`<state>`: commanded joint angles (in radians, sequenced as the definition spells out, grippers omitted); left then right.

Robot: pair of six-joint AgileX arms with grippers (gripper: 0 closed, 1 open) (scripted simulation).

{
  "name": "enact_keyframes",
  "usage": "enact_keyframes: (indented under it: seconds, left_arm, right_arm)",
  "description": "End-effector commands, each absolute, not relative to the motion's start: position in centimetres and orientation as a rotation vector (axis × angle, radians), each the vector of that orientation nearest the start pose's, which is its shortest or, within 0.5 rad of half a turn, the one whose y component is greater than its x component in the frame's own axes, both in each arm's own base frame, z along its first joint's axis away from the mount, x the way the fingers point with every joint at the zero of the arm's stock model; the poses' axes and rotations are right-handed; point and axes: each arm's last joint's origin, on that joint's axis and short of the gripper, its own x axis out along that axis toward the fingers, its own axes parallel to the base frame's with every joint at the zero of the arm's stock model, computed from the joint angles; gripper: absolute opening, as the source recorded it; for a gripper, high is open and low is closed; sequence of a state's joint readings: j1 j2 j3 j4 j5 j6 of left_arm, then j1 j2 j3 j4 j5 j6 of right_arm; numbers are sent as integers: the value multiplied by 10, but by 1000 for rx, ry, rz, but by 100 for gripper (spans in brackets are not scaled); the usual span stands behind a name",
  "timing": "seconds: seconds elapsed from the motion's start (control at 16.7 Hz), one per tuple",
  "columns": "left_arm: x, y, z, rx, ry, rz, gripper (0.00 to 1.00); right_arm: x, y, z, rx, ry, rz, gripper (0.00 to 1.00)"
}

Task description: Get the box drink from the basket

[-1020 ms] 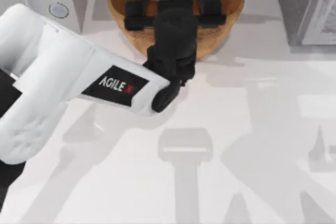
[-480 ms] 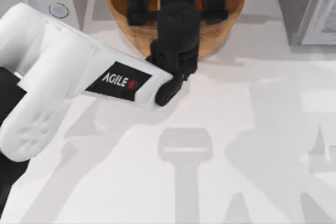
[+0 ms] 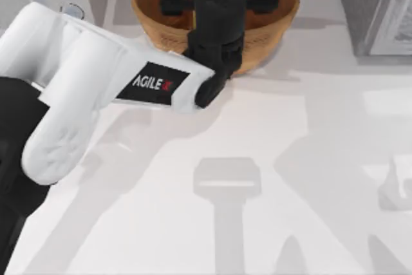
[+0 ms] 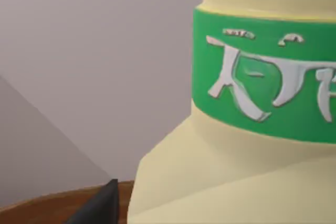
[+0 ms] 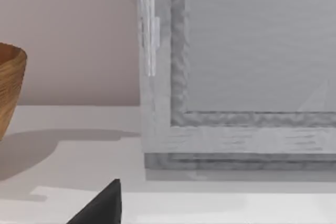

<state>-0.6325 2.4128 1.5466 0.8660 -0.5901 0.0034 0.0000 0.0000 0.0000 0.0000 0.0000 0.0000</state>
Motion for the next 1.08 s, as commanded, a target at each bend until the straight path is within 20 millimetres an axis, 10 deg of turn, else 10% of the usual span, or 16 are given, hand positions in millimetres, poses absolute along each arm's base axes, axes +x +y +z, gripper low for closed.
enact_keyframes:
  seconds: [0.18,0.96,1.08]
  left_arm:
    - [433,-288,127,-5,6,-15,100]
    - [433,-288,127,-5,6,-15,2]
    - [433,-288,127,-5,6,-15,0]
  right_arm:
    - [106,-1,160,0,0,0,100]
    - [106,-1,160,0,0,0,100]
    - [106,-1,160,0,0,0,100]
